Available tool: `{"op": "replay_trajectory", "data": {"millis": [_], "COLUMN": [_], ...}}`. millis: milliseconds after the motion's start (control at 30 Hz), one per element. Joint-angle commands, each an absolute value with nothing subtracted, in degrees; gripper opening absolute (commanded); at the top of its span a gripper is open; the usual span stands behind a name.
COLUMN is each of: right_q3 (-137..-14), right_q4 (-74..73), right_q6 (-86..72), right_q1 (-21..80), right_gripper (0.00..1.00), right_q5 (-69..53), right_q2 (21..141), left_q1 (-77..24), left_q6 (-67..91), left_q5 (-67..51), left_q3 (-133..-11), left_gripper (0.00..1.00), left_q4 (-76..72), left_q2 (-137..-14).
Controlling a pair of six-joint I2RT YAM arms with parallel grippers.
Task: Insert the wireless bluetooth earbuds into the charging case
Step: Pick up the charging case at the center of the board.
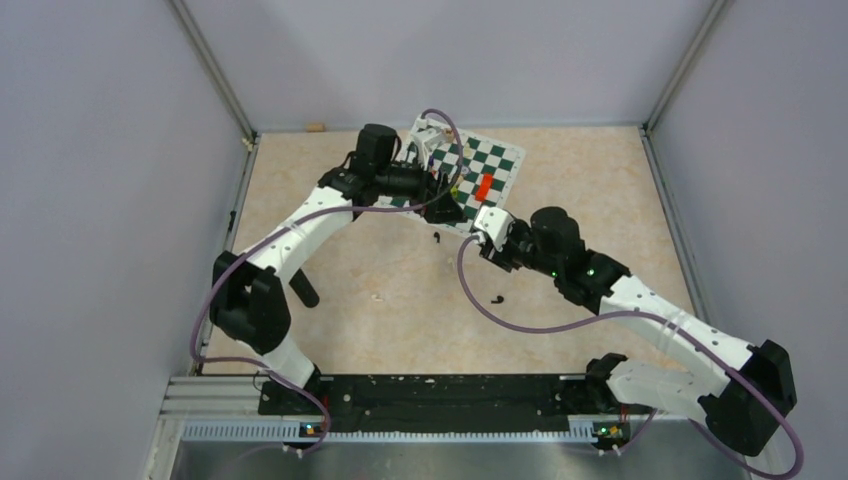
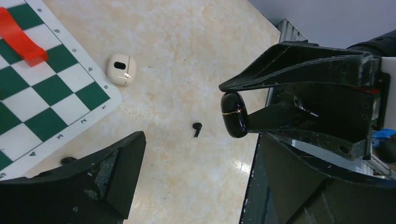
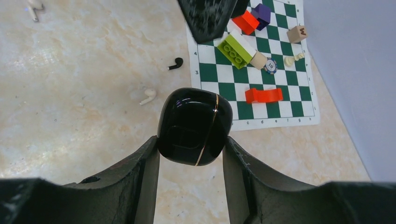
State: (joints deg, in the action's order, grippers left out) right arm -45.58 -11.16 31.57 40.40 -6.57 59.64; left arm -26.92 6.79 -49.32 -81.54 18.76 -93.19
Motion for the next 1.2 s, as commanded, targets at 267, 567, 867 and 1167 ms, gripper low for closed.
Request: {"op": "replay_trajectory", "data": {"millis": [267,567,867,1167], "right_q3": [-44.48,-44.32,-44.14,-43.65], "right_q4": [-3.73,-3.52,-3.71,-2.71], "right_q6": [31.9,31.38,31.38,31.78], "right_q1": [40.61,40.61,40.61,41.71], "right_gripper": [0.33,0.34,0.34,0.35], "right_q5": [-5.9,-6.69,-7.89,-6.3], "right_q2": [57.68,56.41,56.17,57.4], "left_q1": [-31.51,-32.87,-32.97,-33.77], "left_q6": [8.94,7.12,7.59,8.26], "left_q5": [-55.08,-54.55,-54.66,-56.61], "left_q3": [-81.43,-82.44,-84.13,-85.41], "left_gripper": [0.99,0.95,0.86,0.79], "left_q4": [15.91,18.14,18.55,18.56], "left_q2": [-95.54,-97.36,-99.91,-101.63]}}
